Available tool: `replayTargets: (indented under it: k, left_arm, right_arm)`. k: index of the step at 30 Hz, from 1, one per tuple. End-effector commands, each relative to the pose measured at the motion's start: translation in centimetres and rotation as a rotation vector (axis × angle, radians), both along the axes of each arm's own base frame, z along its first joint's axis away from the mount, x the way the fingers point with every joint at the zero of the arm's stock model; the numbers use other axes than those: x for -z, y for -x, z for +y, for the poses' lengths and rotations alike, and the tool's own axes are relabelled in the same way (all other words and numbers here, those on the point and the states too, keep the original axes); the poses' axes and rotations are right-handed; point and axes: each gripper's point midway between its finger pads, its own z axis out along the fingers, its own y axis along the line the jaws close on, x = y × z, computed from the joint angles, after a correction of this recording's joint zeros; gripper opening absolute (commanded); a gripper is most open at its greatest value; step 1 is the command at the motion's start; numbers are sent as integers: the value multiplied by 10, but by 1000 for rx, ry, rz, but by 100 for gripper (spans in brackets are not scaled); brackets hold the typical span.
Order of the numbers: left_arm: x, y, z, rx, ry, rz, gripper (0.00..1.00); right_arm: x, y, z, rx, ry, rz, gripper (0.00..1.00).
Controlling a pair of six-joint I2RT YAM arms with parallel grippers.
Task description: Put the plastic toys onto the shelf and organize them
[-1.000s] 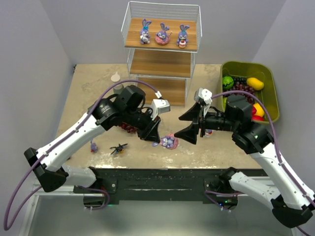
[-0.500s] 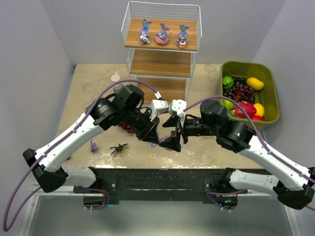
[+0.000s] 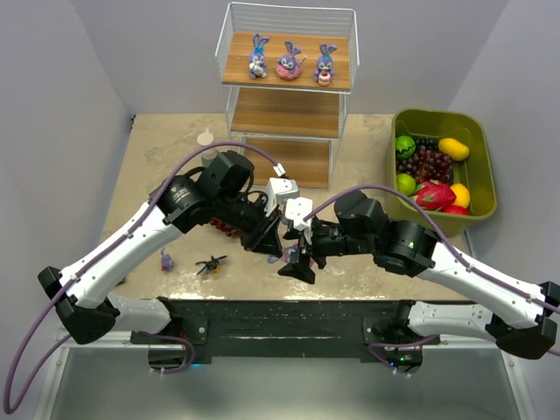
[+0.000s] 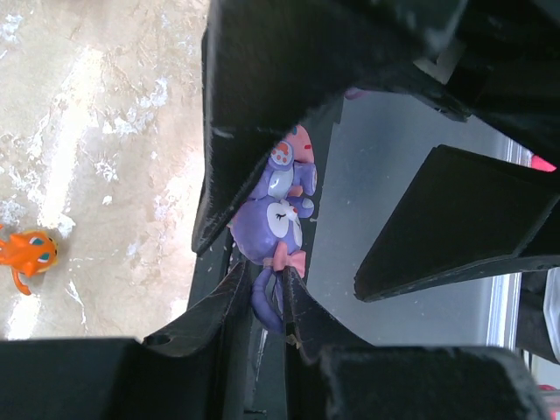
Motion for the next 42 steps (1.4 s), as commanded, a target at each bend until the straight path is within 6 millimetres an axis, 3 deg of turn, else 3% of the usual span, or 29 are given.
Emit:
replayTargets:
  k: [1, 12, 20, 24, 30, 33, 38, 42]
  left_arm:
    - [-24, 6, 1, 25, 72, -34, 0]
    - [-15, 2, 2, 8, 39, -34, 0]
    - [-4, 1, 0, 10, 15, -5, 0]
    - [-2, 2, 0, 11, 10, -1, 0]
    - [7, 1, 2, 4, -15, 11, 0]
    - [10, 1, 2, 1, -25, 13, 0]
    - [11, -3, 2, -16, -37, 6, 3]
    - [11, -6, 1, -22, -38, -3, 13]
  right_arm:
    - [5, -7, -4, 52, 34, -53, 82]
    - [23, -16, -14, 138, 136, -103, 78]
    - [33, -22, -8, 188, 143, -173, 75]
    - [35, -22, -6, 194, 137, -176, 70]
    - [34, -24, -6, 214, 128, -174, 52]
    - [36, -24, -7, 219, 135, -168, 37]
    - [37, -23, -7, 224, 135, -161, 3]
    - [35, -25, -8, 236, 122, -158, 0]
